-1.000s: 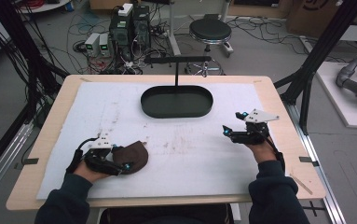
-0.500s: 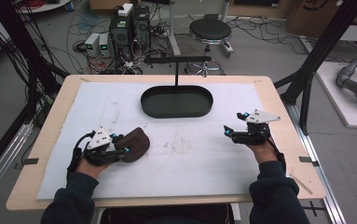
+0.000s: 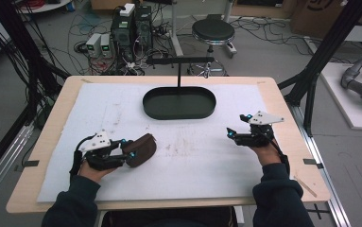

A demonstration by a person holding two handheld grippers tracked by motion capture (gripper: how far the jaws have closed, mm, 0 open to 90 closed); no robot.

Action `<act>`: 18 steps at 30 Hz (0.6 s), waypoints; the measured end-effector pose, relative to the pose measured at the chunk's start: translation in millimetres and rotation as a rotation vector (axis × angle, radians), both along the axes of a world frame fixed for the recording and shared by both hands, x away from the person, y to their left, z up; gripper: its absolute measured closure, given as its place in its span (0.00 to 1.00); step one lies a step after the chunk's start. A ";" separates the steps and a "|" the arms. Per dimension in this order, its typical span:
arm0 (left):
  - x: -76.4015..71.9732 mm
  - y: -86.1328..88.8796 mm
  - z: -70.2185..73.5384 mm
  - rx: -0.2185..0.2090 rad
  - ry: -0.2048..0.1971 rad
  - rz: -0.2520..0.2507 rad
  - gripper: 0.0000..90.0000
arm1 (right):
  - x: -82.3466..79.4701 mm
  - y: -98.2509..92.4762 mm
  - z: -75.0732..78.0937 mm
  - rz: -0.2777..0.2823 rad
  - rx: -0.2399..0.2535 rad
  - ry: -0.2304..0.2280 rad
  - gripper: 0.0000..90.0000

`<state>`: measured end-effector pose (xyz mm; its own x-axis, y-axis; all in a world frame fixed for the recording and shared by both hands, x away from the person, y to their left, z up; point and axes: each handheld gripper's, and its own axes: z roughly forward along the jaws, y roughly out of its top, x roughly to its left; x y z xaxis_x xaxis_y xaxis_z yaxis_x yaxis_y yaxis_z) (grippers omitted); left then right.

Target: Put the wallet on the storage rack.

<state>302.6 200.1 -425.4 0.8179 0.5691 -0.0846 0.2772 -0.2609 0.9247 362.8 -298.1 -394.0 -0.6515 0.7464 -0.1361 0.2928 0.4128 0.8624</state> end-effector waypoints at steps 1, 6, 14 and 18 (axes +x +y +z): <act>0.1 -3.4 -1.6 0.025 0.004 0.001 0.61 | 0.0 0.0 0.0 0.000 0.000 0.000 0.28; 1.4 -8.3 -3.6 0.045 0.015 0.001 0.60 | 0.0 -1.1 -0.3 -0.001 0.003 0.004 0.28; 5.0 -4.2 -3.2 0.039 0.052 0.024 0.68 | 0.4 -1.4 -1.4 -0.007 0.004 0.007 0.28; 9.5 -1.9 -0.8 0.022 0.059 0.048 0.71 | 0.5 -2.8 -2.2 -0.006 0.004 0.011 0.28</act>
